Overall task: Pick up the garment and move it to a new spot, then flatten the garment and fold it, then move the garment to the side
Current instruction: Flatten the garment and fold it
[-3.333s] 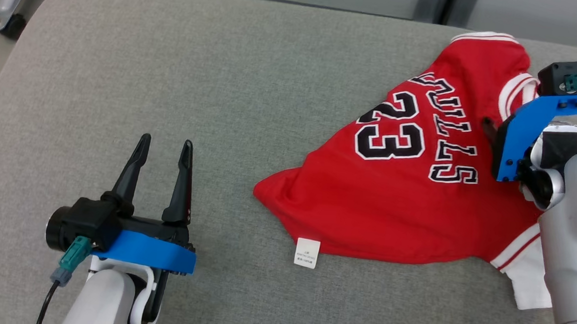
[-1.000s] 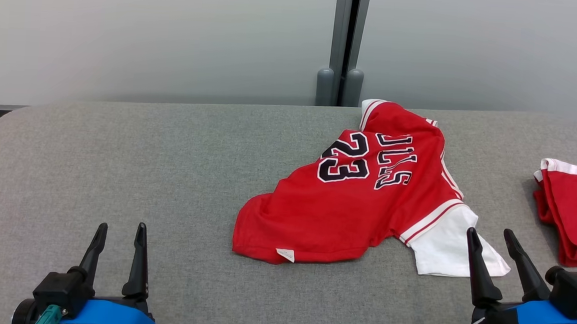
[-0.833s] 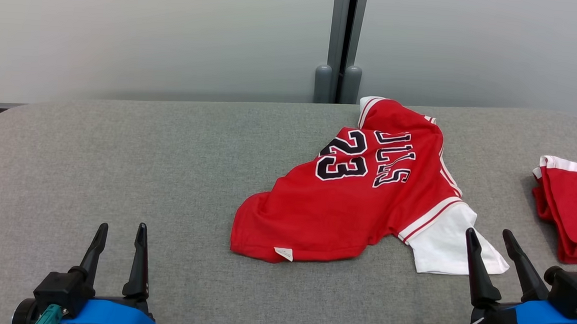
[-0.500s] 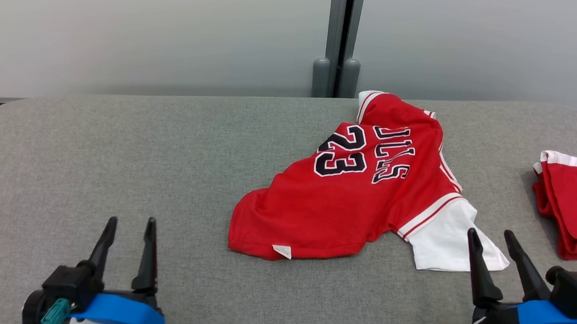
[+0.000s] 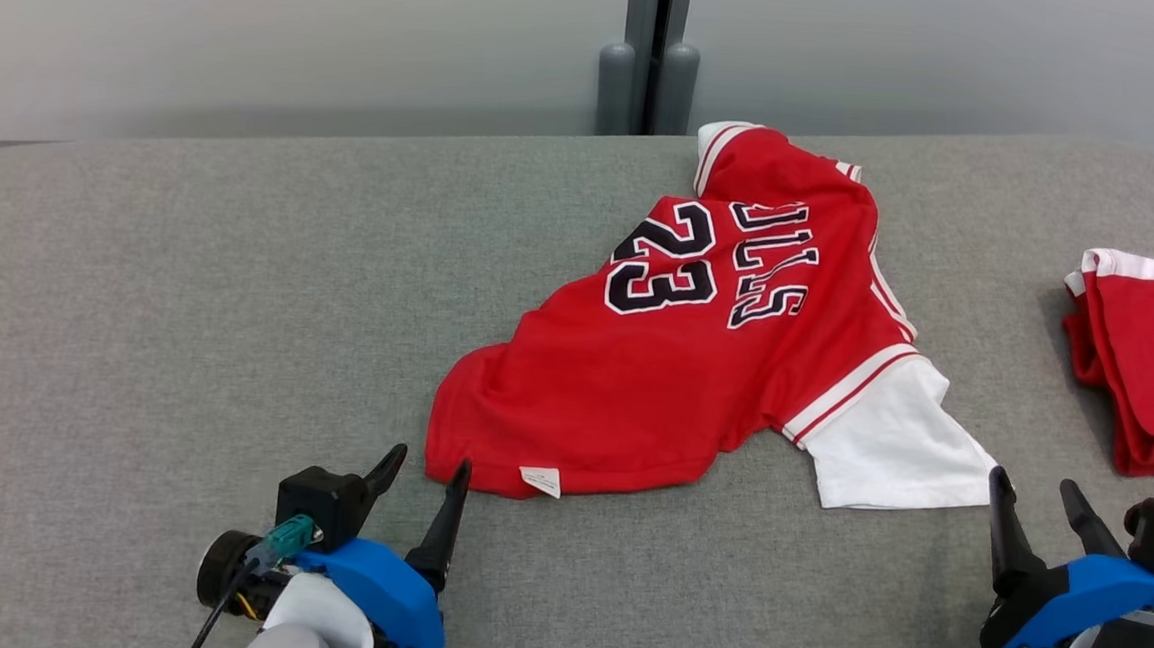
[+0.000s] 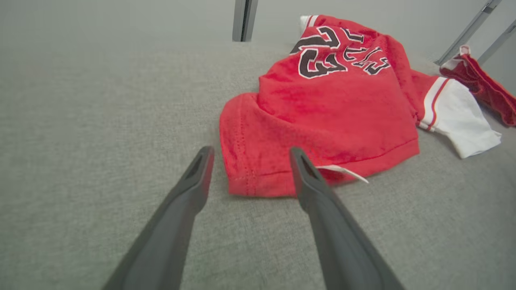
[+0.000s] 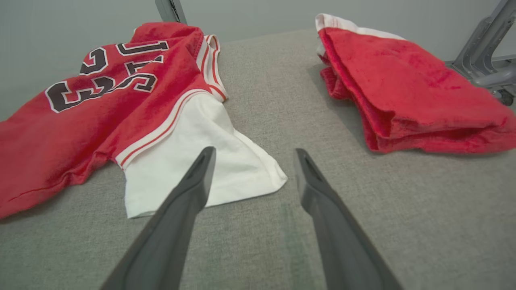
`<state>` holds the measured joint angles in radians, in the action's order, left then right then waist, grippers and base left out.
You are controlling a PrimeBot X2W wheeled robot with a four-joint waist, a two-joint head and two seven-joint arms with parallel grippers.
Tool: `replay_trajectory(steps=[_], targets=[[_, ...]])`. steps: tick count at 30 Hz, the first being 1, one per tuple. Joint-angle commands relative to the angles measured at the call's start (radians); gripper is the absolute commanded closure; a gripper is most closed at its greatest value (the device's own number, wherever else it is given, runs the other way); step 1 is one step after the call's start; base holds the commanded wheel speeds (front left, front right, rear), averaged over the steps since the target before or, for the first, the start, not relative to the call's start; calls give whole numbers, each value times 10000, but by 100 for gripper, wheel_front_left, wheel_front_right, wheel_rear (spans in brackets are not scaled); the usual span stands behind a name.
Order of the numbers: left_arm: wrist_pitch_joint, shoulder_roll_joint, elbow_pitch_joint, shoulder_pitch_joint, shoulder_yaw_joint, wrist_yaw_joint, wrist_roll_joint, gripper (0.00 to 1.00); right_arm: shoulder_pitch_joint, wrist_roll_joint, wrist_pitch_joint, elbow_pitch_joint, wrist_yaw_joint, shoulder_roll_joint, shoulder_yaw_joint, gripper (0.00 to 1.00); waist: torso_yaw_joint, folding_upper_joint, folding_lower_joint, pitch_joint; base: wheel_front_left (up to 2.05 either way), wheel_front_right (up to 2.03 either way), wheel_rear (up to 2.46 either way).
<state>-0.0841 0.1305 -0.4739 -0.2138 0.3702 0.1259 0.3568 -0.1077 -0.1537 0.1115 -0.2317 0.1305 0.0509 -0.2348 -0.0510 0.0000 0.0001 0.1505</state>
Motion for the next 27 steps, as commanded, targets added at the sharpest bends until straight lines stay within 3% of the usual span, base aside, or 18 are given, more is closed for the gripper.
replay_trajectory(steps=[1, 11, 19, 20, 21, 22, 23, 27], targets=[[82, 28, -303, -341, 62, 52, 33, 0, -293, 34, 3, -287, 5, -2, -40, 0, -67, 0, -1, 113, 0, 0, 0], [100, -132, -1624, -1100, -50, -397, 110, 0, -1666, 462, -84, -2205, 5, 3, -181, 0, -319, 0, -1, 757, 0, 0, 0], [236, -187, -2086, -1201, 72, -391, 216, 0, -2322, 867, 433, -3780, 5, -10, -222, 0, -189, 0, -1, 995, 0, 0, 0], [259, -200, -2132, -1187, 110, -368, 217, 10, -2328, 882, 504, -3986, 5, -27, -169, 7, -159, 0, -1, 1005, 0, 0, 0], [278, -208, -2172, -1163, 161, -345, 212, 33, -2339, 906, 538, -4135, 7, -33, -91, 58, -130, 0, -1, 1005, 0, 0, 0], [285, -219, -2192, -1154, 206, -326, 223, 60, -2352, 889, 451, -4214, 7, -70, -15, 89, -104, 0, -1, 1000, 0, 0, 0], [251, -234, -2186, -1143, 250, -303, 246, 100, -2334, 878, 376, -4265, 15, -84, 23, 100, -84, 0, -1, 989, 0, 0, 0], [31, -270, -1982, -1090, 250, -224, 402, 100, -2150, 461, -72, -4009, 13, -28, -23, 100, -15, 0, -1, 843, 0, 0, 0]])
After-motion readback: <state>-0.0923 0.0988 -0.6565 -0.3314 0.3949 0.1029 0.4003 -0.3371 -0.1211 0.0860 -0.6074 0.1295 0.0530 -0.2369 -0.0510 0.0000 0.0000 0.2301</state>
